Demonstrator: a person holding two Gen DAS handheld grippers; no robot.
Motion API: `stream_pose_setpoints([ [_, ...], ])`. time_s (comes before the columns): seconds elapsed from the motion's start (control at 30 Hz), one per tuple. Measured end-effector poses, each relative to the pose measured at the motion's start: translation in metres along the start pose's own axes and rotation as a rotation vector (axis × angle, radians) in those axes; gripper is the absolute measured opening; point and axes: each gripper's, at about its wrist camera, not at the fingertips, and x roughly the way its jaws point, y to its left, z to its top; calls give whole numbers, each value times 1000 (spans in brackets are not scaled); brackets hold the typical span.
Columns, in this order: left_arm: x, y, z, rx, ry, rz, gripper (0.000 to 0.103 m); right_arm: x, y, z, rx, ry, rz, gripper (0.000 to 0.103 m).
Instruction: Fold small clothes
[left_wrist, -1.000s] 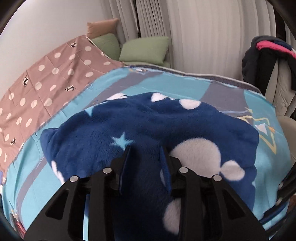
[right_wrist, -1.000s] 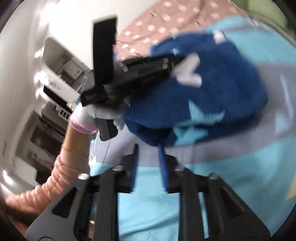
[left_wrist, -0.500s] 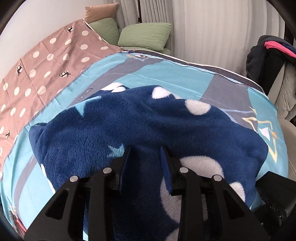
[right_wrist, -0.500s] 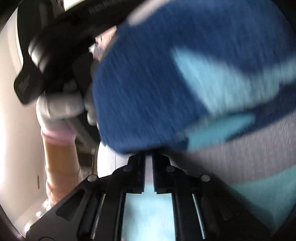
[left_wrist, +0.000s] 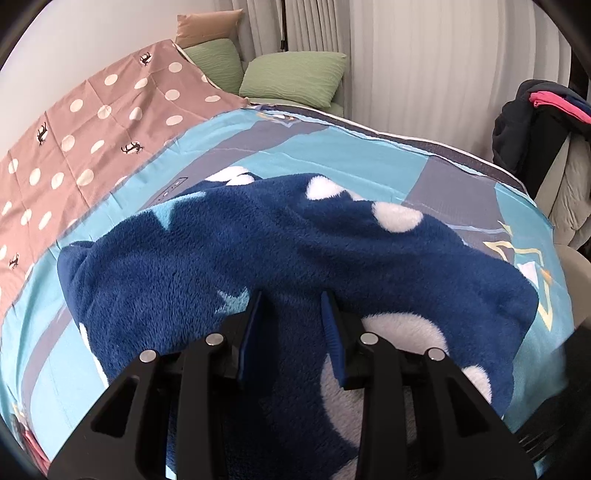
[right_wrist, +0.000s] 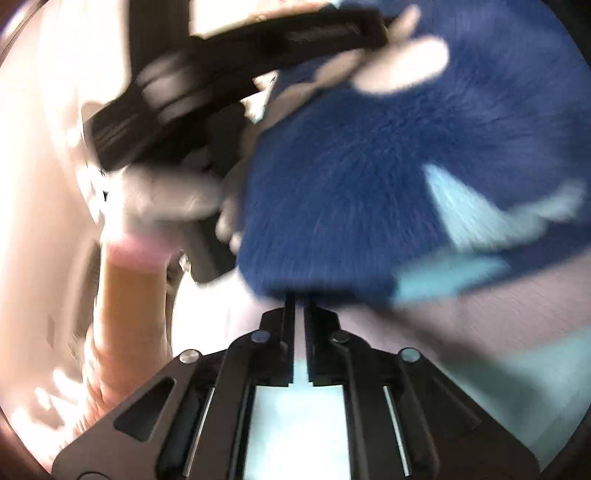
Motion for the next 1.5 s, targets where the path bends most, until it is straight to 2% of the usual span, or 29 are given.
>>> stream_pose_setpoints([
  [0.07,-2,-1,-1,7,-11,5,34,-34,8,2,-97,-115,-112,9],
  [0.1,-2,0,-1,-1,-14,0,34,-55,10,7,-123,-203,-173,14],
  [0.13,-2,1,-1,-6,-16,-4,34,-69,8,14,-115,-265,-200,18],
  [0.17,-2,2,-1,-15,-18,-8,34,-76,4,19,-95,-290,-203,24],
  [0.2,-2,1,-1,-17,-20,-7,34,-79,-15,31,-56,-288,-206,26],
  [0.23,-3,0,-2,-16,-25,-1,34,-79,-15,31,-56,-288,-206,26],
  [0.3,-5,0,-5,-22,-38,-11,35,-60,-43,43,8,-207,-311,9],
  [0.33,-6,-1,-6,-20,-46,-14,35,-45,-66,41,63,-152,-317,9],
  [0.37,-7,-3,-10,-7,-61,-1,35,-44,-73,46,97,-168,-264,9],
  [0.43,-9,-1,-13,-9,-75,-2,35,-66,-76,39,96,-190,-237,9],
  [0.53,-10,7,-15,-43,-82,-32,35,-92,-77,42,80,-246,-204,17],
  [0.6,-9,6,-14,-40,-81,-27,35,-114,-82,40,63,-263,-220,24],
  [0.67,-9,3,-13,-30,-78,-14,35,-114,-81,32,72,-262,-246,28],
  [0.77,-9,2,-14,-33,-81,-8,35,-99,-85,25,95,-191,-338,36],
  [0.83,-12,2,-15,-36,-88,2,35,-94,-84,29,102,-203,-344,35],
  [0.93,-19,4,-12,-52,-109,-6,35,-121,-52,47,-15,-340,-344,34],
  [1.0,-24,9,-10,-84,-126,-31,35,-124,-25,65,-121,-367,-357,38],
  [1.13,-46,31,-6,-173,-240,-74,35,-94,-6,94,-208,-328,-350,38],
  [1.2,-54,51,-9,-233,-298,-58,35,-65,-21,100,-207,-262,-393,39],
  [1.23,-51,59,-10,-254,-295,-38,35,-42,-37,100,-189,-198,-443,39],
  [1.27,-34,70,-15,-266,-234,29,35,-27,-49,97,-192,-181,-469,39],
  [1.3,-14,74,-20,-236,-165,75,35,-20,-50,91,-248,-201,-503,39],
  [1.33,4,75,-28,-195,-133,77,36,-21,-45,90,-281,-196,-514,39],
  [1.37,9,82,-37,-219,-187,21,35,-22,-42,91,-273,-184,-512,39],
  [1.4,9,92,-41,-292,-213,-35,35,-21,-43,92,-253,-173,-512,39],
  [1.43,8,94,-42,-316,-225,-44,35,-20,-43,95,-237,-166,-511,39],
  [1.5,5,87,-41,-275,-231,-2,35,-18,-44,97,-238,-151,-516,39],
])
